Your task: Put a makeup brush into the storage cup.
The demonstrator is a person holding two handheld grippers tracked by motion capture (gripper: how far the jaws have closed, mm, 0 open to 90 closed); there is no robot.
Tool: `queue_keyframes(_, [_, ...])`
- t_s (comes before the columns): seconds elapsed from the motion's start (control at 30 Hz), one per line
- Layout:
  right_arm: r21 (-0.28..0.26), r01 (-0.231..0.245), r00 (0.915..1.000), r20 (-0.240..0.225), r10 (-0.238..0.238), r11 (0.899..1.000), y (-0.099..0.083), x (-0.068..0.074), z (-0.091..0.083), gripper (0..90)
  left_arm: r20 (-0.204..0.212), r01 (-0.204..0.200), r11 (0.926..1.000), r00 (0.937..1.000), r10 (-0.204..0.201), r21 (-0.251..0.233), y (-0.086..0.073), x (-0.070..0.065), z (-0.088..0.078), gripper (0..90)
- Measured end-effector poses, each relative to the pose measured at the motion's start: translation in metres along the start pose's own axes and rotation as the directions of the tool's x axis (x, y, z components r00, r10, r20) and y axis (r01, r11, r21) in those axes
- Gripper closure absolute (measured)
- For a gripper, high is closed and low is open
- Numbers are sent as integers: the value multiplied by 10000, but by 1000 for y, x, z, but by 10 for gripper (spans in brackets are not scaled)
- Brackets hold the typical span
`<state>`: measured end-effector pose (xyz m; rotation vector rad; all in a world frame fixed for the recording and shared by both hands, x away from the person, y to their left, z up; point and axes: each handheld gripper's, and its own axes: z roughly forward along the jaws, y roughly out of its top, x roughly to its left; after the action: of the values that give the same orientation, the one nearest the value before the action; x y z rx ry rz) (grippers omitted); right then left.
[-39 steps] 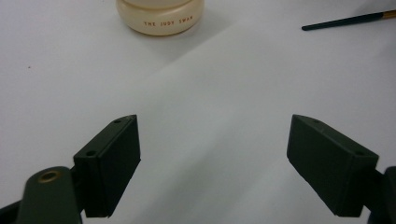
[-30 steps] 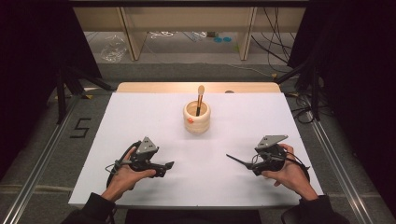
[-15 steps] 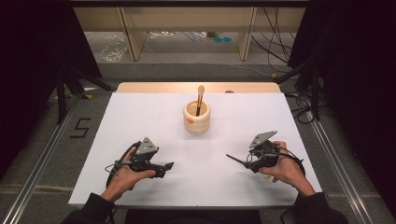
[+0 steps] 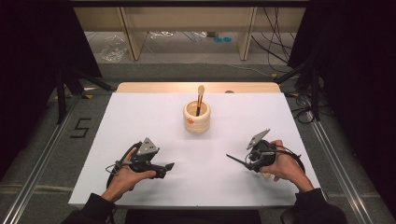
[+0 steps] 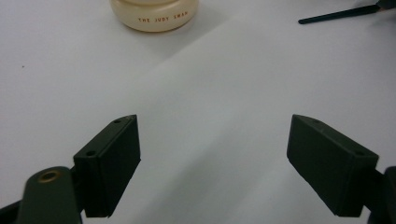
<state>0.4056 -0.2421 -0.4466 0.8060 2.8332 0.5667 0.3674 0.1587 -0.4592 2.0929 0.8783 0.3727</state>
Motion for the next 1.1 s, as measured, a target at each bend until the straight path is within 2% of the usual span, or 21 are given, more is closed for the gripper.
queue_keyframes(0.3, [525,-137,9999,-95,142,9985,1,-5,5,635,-52,-46,10000,10000,46,3,0,-1,0,173])
queue_keyframes(0.67, [1240,147,9997,-225,-120,9922,4,-6,10,716,-56,-109,9999,9999,110,44,0,-1,-1,173])
queue_keyframes(1.1, [1646,232,9993,-312,-183,9861,10,-6,12,778,-92,-121,9999,9999,122,36,0,-1,0,173])
